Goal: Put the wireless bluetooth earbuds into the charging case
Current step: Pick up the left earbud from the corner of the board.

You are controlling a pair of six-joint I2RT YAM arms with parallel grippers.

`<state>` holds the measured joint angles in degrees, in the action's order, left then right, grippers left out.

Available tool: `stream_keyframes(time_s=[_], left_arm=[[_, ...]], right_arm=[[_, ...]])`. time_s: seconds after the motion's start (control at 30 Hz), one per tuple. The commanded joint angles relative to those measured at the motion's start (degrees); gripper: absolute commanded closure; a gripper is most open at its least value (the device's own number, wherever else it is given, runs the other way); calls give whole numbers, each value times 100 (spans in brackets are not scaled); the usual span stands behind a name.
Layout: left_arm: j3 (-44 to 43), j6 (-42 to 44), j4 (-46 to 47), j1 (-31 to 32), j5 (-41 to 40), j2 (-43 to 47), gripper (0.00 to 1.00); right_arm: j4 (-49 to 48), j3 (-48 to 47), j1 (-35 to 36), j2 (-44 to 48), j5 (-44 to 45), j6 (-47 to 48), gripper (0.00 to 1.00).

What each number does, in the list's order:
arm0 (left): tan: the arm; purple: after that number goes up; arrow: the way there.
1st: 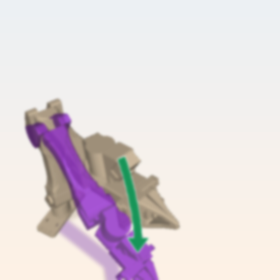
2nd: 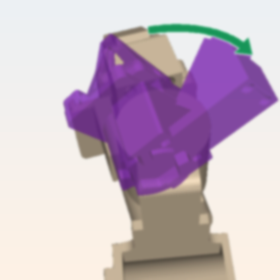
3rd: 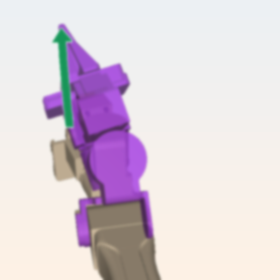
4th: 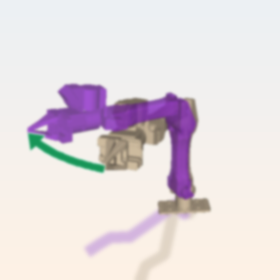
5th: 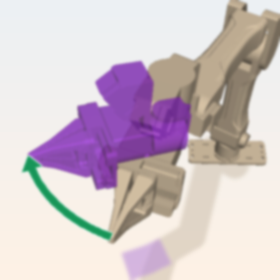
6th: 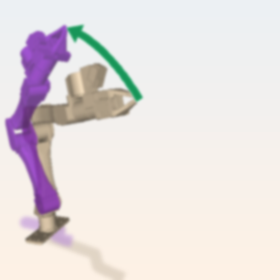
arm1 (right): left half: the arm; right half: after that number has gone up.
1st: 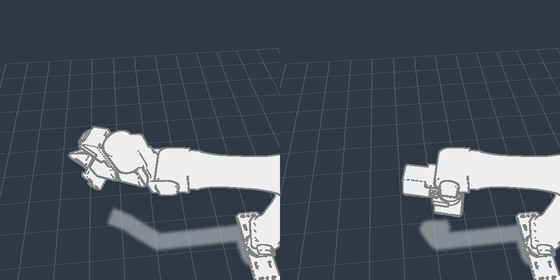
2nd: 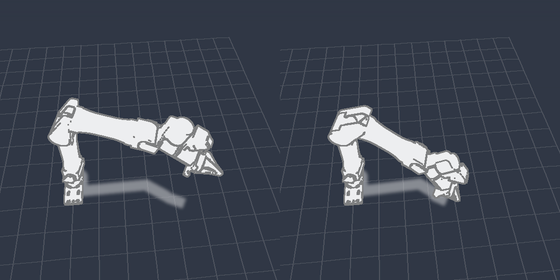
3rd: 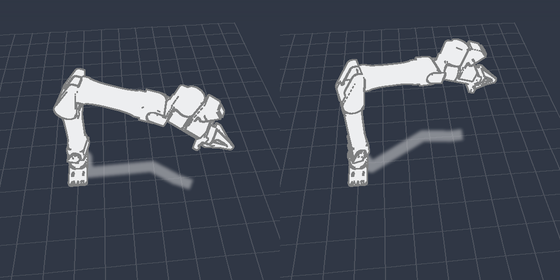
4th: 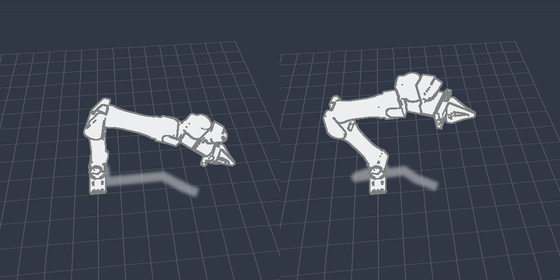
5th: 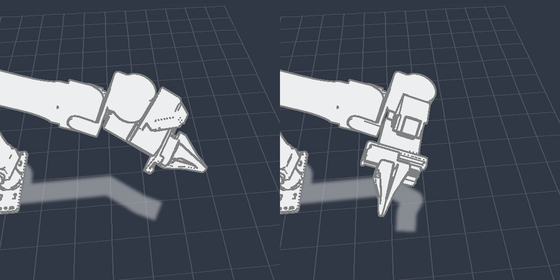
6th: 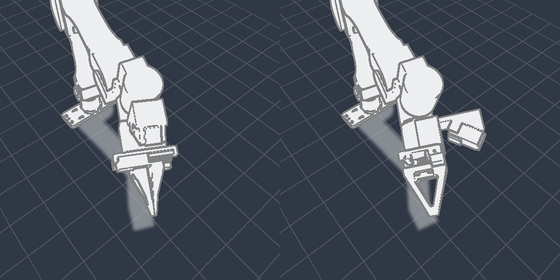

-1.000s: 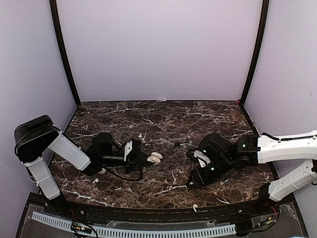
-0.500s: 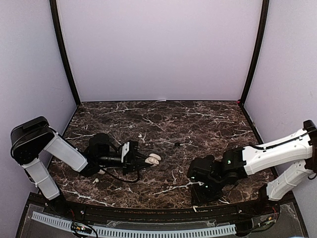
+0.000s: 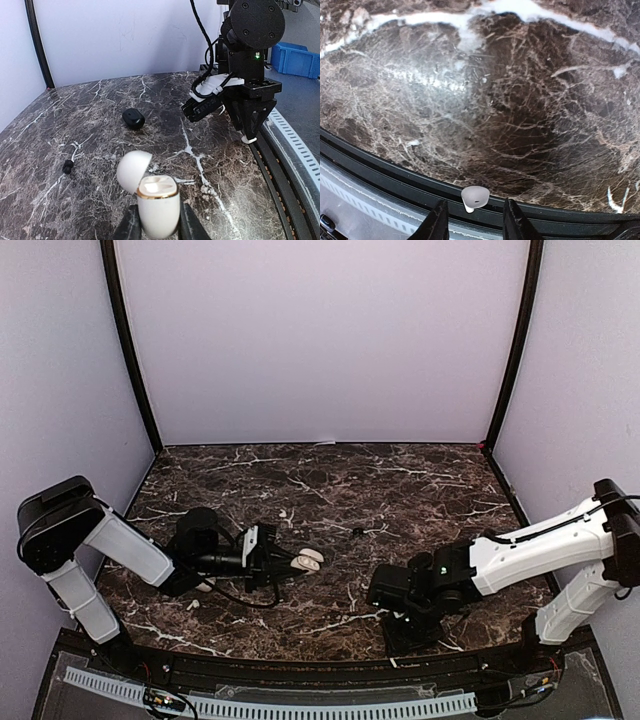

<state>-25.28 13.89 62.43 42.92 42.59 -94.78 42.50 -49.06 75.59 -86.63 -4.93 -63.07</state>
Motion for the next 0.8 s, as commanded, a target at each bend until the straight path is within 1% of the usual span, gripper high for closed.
stream_keyframes(time_s=[0.0, 0.2, 0.5, 0.77], left_arm=[[72, 87, -2, -38, 101, 223, 92], [106, 120, -38, -46, 70, 263, 92], [107, 122, -63, -55, 63, 278, 92], [116, 131, -65, -62, 60, 274, 92]], right_arm=[[19, -126, 78, -137, 13, -72, 65], [-118, -93, 79, -293, -33, -53, 69], [-221, -105, 81, -441, -122, 30, 79], [-180, -280, 80, -456, -31, 123, 84]])
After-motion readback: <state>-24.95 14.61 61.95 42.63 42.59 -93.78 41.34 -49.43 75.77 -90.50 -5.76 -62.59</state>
